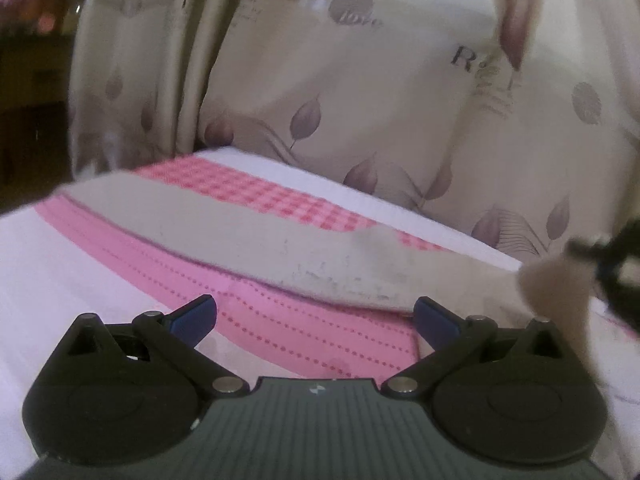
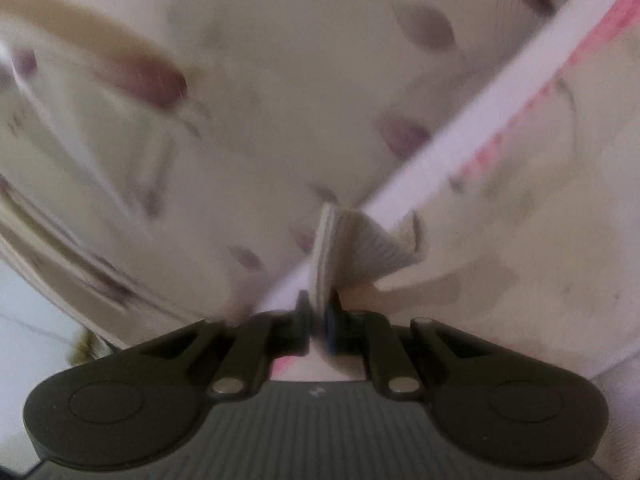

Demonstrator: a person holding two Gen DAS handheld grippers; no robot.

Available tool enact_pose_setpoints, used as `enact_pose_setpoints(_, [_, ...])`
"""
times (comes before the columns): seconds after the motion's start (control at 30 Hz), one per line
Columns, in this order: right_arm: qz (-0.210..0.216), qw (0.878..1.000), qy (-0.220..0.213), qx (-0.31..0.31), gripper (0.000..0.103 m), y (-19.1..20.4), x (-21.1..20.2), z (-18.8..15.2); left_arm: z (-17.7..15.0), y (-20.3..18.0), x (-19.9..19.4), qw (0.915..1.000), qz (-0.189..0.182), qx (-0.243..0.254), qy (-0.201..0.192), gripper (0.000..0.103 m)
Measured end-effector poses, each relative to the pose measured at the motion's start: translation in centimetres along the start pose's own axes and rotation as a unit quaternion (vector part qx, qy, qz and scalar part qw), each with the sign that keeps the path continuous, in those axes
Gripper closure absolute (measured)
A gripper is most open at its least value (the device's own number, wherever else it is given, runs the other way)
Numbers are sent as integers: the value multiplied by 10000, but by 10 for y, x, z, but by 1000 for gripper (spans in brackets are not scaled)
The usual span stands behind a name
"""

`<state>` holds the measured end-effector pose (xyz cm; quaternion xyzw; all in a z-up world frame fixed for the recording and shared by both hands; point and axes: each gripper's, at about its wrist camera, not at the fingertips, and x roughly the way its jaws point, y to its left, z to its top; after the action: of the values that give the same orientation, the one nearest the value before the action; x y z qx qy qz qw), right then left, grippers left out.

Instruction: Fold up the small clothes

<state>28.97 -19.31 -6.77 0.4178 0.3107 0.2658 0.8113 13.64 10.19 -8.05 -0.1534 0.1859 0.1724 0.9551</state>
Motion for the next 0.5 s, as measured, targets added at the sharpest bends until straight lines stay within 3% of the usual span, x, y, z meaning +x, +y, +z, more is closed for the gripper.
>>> enact_pose_setpoints(0.23, [-633,9925,326,-993,91,15,42,-30,1,10,3,9997,-42,-207,76,0])
enact_pose_setpoints(0.4, [-852,9691,707,-2202,47,36,48,-59,2,13,6,9995,-11,-300,109,0])
enact_pose_setpoints(0.5, [-794,9600,659,-2601,43,45,29,-70,2,18,8,9988,23,-444,183,0])
